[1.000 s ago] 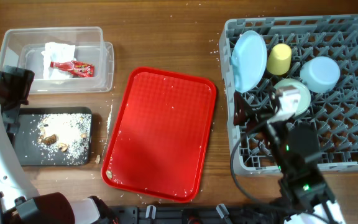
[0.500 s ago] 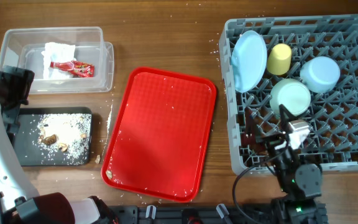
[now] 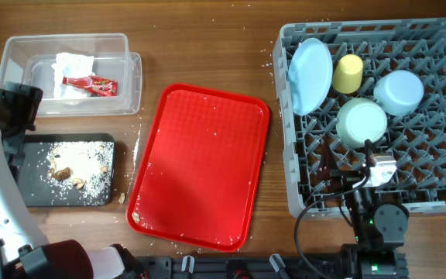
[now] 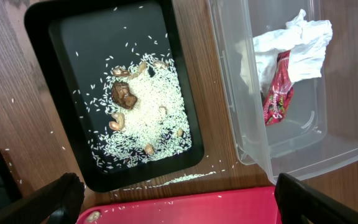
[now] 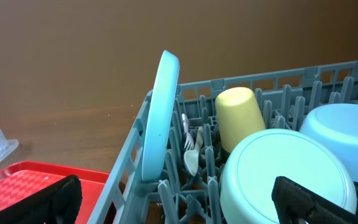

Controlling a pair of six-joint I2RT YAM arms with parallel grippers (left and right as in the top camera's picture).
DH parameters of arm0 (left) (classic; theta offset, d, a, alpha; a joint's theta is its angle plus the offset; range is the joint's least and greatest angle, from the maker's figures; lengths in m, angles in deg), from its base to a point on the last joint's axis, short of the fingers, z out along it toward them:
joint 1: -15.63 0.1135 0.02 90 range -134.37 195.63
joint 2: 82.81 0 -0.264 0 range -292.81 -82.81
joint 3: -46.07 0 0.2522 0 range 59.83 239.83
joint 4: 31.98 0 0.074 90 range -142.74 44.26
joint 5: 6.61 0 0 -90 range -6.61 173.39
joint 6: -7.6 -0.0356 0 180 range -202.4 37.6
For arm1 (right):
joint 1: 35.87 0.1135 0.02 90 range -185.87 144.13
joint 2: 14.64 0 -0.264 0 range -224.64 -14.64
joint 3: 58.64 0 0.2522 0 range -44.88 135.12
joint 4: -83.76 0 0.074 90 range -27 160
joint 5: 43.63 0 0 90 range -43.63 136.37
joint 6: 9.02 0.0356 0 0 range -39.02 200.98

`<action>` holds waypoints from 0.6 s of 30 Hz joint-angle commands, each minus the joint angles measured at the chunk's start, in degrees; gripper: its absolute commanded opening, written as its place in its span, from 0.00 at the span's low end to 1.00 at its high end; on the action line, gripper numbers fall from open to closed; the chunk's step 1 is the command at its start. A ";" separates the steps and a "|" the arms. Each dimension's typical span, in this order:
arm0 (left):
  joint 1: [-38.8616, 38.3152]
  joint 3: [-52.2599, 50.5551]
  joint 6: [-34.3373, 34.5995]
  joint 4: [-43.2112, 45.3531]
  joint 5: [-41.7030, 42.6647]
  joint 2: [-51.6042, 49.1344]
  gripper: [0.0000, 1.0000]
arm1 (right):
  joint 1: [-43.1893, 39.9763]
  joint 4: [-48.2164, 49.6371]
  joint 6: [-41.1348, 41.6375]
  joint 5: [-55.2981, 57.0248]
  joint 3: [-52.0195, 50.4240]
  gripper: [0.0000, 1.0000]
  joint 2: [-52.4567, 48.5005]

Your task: Sort waste into correct bins and load items into the dishwasher rack

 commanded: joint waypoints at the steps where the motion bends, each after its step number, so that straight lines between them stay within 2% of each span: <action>1: 0.24 0.20 0.55 -0.02 0.07 -0.04 1.00 | -0.44 0.15 -0.83 -0.90 -0.07 1.00 1.73; 18: 0.24 0.20 0.55 -0.02 0.07 -0.04 1.00 | -2.67 0.15 -0.83 -0.90 -0.07 1.00 2.84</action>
